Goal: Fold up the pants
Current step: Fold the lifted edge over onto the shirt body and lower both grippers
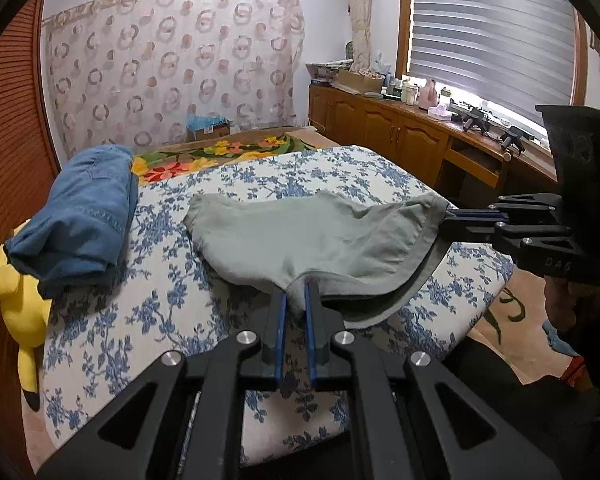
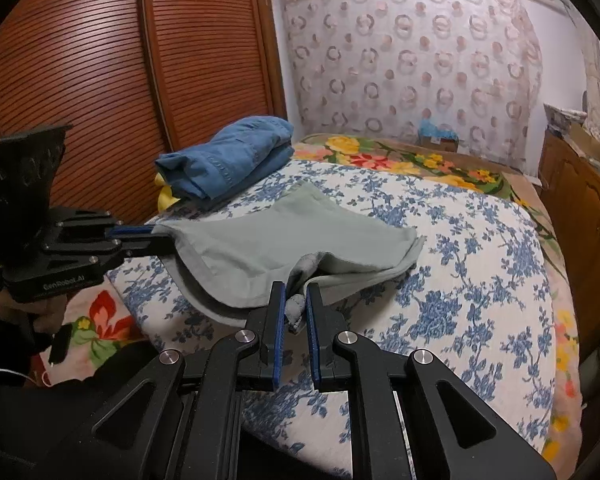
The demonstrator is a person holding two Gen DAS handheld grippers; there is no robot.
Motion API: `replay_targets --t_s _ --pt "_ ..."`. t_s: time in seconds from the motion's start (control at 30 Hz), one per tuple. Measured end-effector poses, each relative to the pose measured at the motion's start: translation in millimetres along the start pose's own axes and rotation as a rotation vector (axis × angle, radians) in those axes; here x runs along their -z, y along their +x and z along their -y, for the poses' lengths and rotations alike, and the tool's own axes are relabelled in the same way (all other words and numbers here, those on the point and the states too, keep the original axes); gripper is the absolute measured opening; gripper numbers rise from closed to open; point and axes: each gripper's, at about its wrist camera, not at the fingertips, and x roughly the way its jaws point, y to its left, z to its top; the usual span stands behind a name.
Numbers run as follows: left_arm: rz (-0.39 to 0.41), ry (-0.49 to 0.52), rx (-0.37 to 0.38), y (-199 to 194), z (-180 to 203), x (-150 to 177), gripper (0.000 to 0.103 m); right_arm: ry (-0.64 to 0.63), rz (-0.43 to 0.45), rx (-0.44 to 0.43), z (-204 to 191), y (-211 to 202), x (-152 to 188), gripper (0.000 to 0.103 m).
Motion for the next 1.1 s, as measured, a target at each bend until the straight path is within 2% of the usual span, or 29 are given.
replay_targets --t_s 0.43,0.73,1.1 --pt "-0.003 0.001 0.035 -16 15 17 0.005 0.011 -0.009 -0.016 -10 -16 18 0.007" --pt "0.004 -0.007 0.048 -23 17 19 0.005 0.01 0.002 -0.017 -11 -20 17 0.008" --pt "0.017 -0.068 0.018 11 -15 -16 0.005 0.012 0.033 0.058 15 16 -7 0.008"
